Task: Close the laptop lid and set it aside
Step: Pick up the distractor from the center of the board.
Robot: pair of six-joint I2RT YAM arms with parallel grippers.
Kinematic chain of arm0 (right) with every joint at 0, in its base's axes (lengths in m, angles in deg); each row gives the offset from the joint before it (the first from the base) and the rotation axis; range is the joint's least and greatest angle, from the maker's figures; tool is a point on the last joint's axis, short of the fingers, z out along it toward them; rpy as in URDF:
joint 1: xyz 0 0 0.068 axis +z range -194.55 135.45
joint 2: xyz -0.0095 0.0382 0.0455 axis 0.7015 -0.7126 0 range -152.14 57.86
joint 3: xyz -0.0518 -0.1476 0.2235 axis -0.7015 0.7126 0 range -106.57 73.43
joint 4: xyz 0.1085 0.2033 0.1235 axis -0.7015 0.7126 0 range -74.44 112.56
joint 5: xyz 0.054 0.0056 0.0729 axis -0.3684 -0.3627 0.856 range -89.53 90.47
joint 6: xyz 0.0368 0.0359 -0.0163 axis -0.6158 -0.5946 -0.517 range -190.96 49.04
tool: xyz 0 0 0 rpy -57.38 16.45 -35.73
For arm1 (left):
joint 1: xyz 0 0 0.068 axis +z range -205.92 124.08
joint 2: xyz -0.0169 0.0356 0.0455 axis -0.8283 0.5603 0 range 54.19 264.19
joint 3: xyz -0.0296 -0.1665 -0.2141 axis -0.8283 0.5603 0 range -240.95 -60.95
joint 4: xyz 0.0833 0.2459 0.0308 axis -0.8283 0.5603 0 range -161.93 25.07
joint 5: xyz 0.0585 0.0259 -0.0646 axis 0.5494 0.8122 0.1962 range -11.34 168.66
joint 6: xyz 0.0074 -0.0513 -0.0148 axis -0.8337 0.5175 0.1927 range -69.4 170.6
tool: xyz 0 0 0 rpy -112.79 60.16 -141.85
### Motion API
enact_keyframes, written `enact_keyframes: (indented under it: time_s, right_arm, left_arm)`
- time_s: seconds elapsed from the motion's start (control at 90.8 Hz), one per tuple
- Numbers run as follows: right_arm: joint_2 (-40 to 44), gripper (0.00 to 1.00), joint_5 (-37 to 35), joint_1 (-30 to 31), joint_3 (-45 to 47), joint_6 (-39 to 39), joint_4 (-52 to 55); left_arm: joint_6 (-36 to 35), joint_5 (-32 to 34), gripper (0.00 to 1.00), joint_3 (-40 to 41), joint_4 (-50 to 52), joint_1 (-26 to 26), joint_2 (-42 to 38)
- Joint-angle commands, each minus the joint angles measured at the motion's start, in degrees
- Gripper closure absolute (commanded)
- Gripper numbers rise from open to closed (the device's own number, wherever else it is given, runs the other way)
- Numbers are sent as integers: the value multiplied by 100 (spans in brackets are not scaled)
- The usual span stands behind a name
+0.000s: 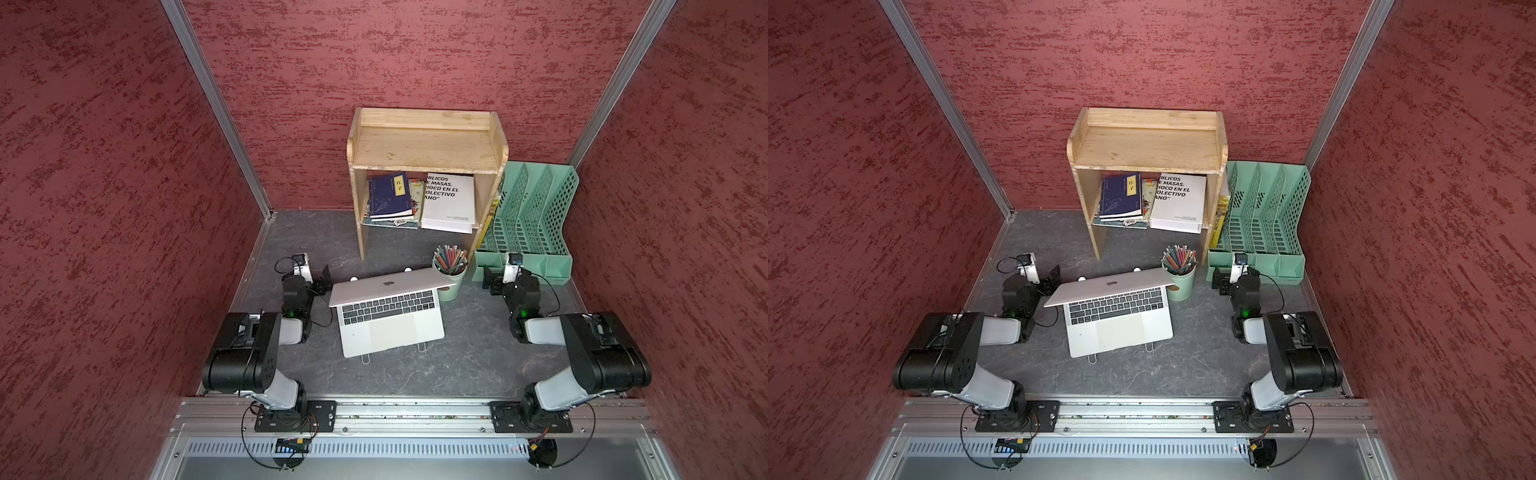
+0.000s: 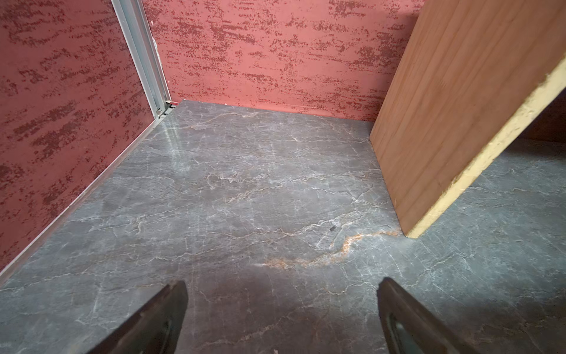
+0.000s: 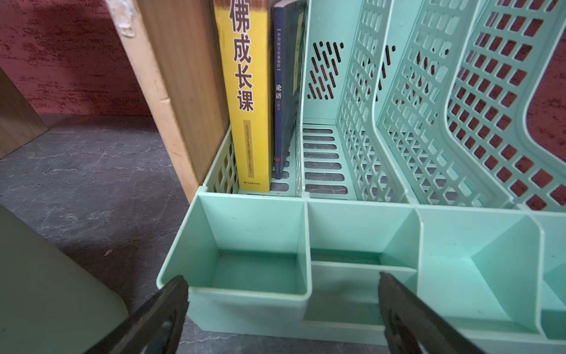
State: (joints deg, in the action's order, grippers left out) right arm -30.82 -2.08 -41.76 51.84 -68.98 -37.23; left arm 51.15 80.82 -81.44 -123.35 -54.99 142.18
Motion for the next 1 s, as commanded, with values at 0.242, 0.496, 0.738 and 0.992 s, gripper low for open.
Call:
enact_keyframes:
  time_s: [0.242,0.496,0.738,0.992]
  right_arm:
    - [41,2,97,-58,-38,13,67]
    - [783,2,-600,-57,-732,-220,1774]
    - [2408,2,-2069,-67,-1946,-1902,5103]
    - [2055,9,-1090,-89,-4884,-3804,9898]
  left_arm:
    - [-43,-86,0,-103,-20,30,-10]
    - [309,465,0,-321,967,134,-623]
    - [1176,1092,0,-665,3996,161,-2908]
    - [2114,1297,0,-2136,7372,254,-4701]
